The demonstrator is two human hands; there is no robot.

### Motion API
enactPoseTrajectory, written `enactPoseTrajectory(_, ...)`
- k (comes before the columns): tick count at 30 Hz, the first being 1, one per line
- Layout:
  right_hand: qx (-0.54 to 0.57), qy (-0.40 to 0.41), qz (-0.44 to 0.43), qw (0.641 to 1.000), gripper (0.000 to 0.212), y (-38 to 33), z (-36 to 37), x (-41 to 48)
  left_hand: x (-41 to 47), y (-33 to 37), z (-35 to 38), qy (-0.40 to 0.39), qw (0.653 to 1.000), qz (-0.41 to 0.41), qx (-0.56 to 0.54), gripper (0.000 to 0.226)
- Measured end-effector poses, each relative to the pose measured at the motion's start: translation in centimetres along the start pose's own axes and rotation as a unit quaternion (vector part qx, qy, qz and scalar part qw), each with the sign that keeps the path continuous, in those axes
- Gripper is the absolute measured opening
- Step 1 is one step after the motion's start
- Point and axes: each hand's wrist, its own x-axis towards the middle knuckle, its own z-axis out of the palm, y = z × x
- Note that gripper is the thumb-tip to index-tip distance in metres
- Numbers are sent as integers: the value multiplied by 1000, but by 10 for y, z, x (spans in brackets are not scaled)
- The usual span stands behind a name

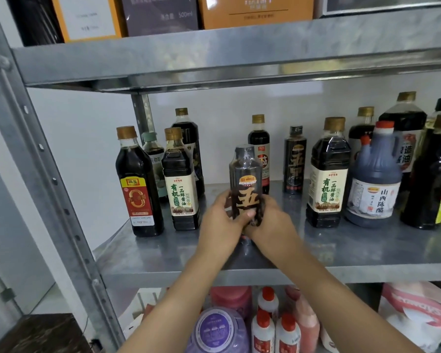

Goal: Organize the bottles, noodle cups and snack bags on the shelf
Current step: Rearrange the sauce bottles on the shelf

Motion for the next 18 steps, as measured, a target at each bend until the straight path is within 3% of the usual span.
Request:
enactPoseTrajectory(4,-10,-6,10,1000,58,-1,5,10,4,2,3,23,998,-55,9,62)
enactPoseTrajectory(9,-11,-19,27,999,45,-3,17,40,17,7,14,19,990,-128,-61,29)
enactPoseTrajectory(18,-2,-29,57,998,14,-1,46,107,59,10,21,16,970,-203,-130,40)
